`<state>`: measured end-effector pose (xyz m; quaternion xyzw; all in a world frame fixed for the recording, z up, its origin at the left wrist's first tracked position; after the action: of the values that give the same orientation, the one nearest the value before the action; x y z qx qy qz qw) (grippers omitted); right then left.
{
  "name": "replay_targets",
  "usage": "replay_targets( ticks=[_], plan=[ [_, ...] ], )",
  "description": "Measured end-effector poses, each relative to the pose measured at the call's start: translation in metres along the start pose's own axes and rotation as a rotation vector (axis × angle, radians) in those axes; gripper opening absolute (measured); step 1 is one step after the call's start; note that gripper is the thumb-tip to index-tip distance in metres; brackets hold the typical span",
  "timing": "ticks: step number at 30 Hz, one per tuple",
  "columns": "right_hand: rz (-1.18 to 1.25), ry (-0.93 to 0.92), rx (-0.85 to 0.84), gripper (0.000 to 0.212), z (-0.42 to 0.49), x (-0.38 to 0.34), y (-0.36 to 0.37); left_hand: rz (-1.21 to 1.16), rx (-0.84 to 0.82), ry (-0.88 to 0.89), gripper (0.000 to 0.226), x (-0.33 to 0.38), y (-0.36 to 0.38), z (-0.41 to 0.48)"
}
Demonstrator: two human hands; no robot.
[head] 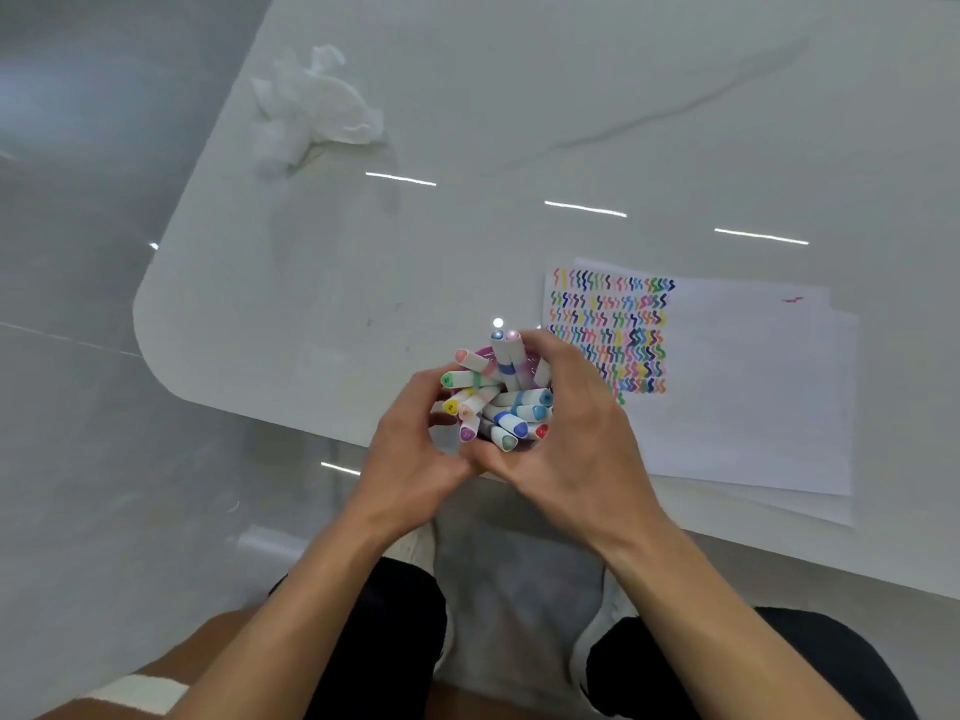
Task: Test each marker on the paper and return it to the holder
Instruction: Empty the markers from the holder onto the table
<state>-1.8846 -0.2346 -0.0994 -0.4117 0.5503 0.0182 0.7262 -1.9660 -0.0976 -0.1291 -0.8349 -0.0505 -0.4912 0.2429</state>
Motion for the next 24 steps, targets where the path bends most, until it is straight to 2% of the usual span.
replay_targets(
  ticks=[8,15,24],
  plan=[
    [0.136,-0.059,0.023,0.109,0.000,0.011,0.023,-0.013,0.084,0.065,0.054,-0.015,-0.016,0.001],
    [0.182,-0.069,0.017,0.104,-0.009,0.017,0.023,-0.074,0.106,0.109,0.054,-0.021,-0.022,-0.003],
    [0.011,-0.120,0.009,0.112,0.008,-0.006,0.021,-0.096,0.114,0.142,0.053,-0.027,-0.019,-0.008]
  ],
)
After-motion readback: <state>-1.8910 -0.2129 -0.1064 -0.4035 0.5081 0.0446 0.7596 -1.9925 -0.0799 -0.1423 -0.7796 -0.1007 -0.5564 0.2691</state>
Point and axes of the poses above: each hand's wrist, its own z-axis towards the middle knuckle, its own y-axis out of the palm, x = y × z, the point moved 5 cm from there along z, towards the middle knuckle, and after that the axes turned 7 degrees about -y, right-handed, at the moved point
